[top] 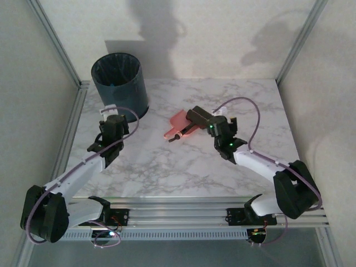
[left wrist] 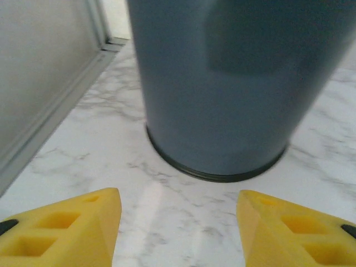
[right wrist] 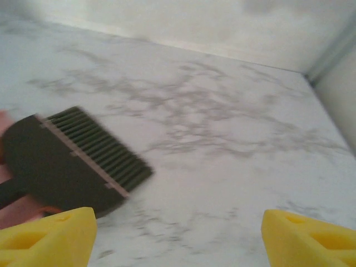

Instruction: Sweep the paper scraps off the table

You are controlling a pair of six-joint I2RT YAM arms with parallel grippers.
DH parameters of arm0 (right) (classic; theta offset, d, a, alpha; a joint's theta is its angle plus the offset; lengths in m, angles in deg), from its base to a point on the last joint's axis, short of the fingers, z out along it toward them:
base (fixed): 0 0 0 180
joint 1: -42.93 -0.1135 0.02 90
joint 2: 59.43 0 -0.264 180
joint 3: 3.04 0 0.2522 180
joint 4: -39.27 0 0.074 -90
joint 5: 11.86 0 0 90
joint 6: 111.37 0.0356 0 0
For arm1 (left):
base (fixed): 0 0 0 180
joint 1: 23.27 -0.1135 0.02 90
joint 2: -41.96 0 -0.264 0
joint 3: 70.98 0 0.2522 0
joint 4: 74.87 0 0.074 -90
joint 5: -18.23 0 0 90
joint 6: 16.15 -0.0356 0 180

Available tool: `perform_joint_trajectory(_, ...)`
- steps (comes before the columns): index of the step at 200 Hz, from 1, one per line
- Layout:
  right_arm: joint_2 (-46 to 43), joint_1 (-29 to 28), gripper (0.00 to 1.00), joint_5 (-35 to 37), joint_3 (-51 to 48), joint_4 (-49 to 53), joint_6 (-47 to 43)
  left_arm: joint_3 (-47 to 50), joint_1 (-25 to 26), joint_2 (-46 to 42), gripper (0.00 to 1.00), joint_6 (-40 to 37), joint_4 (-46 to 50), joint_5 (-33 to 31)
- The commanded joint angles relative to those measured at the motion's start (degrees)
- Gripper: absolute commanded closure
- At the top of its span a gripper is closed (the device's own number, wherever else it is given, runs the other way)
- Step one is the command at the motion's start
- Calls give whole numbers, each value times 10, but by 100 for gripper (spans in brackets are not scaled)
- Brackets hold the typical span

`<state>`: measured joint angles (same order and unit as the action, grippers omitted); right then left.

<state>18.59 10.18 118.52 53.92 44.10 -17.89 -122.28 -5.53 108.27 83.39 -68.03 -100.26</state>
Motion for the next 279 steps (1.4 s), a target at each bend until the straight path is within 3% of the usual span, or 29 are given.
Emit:
perform_joint_trajectory(1, -29, 40, 22, 66, -23, 36, 24, 51, -13, -7, 43, -29, -124, -83)
perform_joint_trajectory(45, -67, 123, 21, 37, -83, 5, 12, 156, -46, -8, 38, -59, -262, -76)
perform_joint_trajectory(106, -51, 196, 20, -40, -157, -158, -6, 221, -137, 3, 33, -48, -361, 70)
perform_joint_trajectory(125, -32, 218, 20, -69, -168, -196, -4, 241, -169, 4, 19, -27, -395, 109)
perform_joint_trajectory(173, -14, 265, 19, -160, -207, -261, 8, 273, -228, 25, 1, -14, -482, 214)
perform_joint_trajectory(261, 20, 295, 17, -300, -233, -359, 5, 294, -252, 87, 0, -25, -627, 328)
perform_joint_trajectory(279, 27, 295, 17, -306, -240, -377, 4, 314, -252, 133, 1, -36, -719, 343)
